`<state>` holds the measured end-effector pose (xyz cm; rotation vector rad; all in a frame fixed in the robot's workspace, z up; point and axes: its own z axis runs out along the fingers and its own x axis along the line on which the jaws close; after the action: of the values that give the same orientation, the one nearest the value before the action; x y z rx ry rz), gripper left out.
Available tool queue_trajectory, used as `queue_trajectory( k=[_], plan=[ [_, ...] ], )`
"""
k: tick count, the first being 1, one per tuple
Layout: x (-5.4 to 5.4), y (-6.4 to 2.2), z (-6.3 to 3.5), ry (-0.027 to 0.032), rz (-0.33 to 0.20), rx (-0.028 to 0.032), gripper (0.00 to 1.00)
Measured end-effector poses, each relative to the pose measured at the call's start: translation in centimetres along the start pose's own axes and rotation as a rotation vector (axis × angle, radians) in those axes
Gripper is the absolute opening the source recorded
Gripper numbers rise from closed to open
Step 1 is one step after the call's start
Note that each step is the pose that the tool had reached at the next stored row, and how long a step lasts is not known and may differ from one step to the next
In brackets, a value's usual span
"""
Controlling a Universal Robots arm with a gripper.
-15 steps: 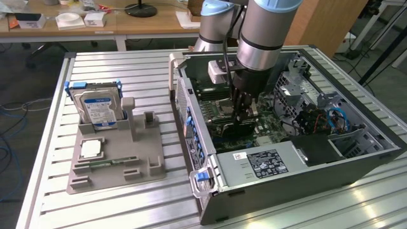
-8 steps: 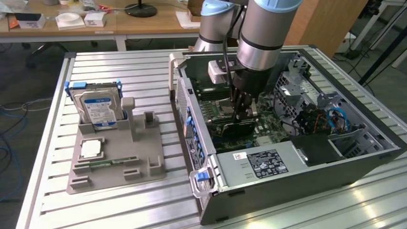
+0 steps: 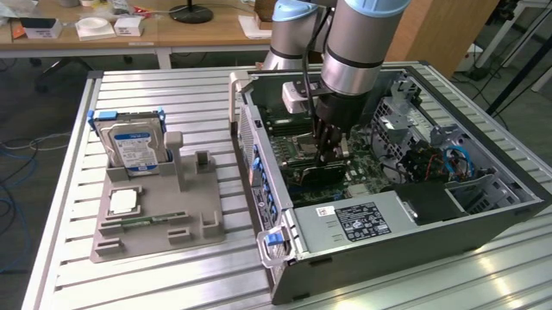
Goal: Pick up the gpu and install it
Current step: 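Press down on the gpu until it lock into place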
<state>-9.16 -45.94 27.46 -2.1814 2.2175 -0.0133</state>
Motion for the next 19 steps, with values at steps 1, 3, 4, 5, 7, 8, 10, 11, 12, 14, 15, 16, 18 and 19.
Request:
queue_trajectory(
  k=[1, 3, 4, 5, 7, 8, 10, 11, 12, 14, 15, 16, 18, 19],
  plan=[
    [0.0, 0.0, 0.0, 0.0, 0.0, -0.0001, 0.11],
    [0.0, 0.0, 0.0, 0.0, 0.0, 0.0, 0.11],
    [0.0, 0.0, 0.04, -0.0001, 0.0, 0.0, 0.11],
    [0.0, 0.0, 0.12, -0.0001, 0.0, 0.0, 0.11],
    [0.0, 0.01, 0.35, 0.0, 0.0, 0.0006, 0.11],
    [0.0, 0.01, 0.47, -0.0001, 0.0, 0.0009, 0.11],
    [0.0, 0.02, 0.67, -0.0001, 0.0, 0.001, 0.11],
    [0.0, 0.02, 0.77, -0.0001, 0.0, 0.001, 0.11],
    [0.0, 0.03, 0.86, -0.0001, 0.0, 0.001, 0.11],
    [0.0, 0.03, 1.03, 0.0, 0.0, 0.001, 0.11],
    [0.0, 0.03, 1.08, 0.0005, 0.0, 0.0009, 0.11],
    [0.0, 0.03, 1.14, 0.0008, 0.0, 0.0008, 0.11],
    [0.0, 0.04, 1.32, -0.0001, 0.0, 0.001, 0.11],
    [0.0, 0.04, 1.33, 0.0003, 0.0, 0.0009, 0.11]
  ],
)
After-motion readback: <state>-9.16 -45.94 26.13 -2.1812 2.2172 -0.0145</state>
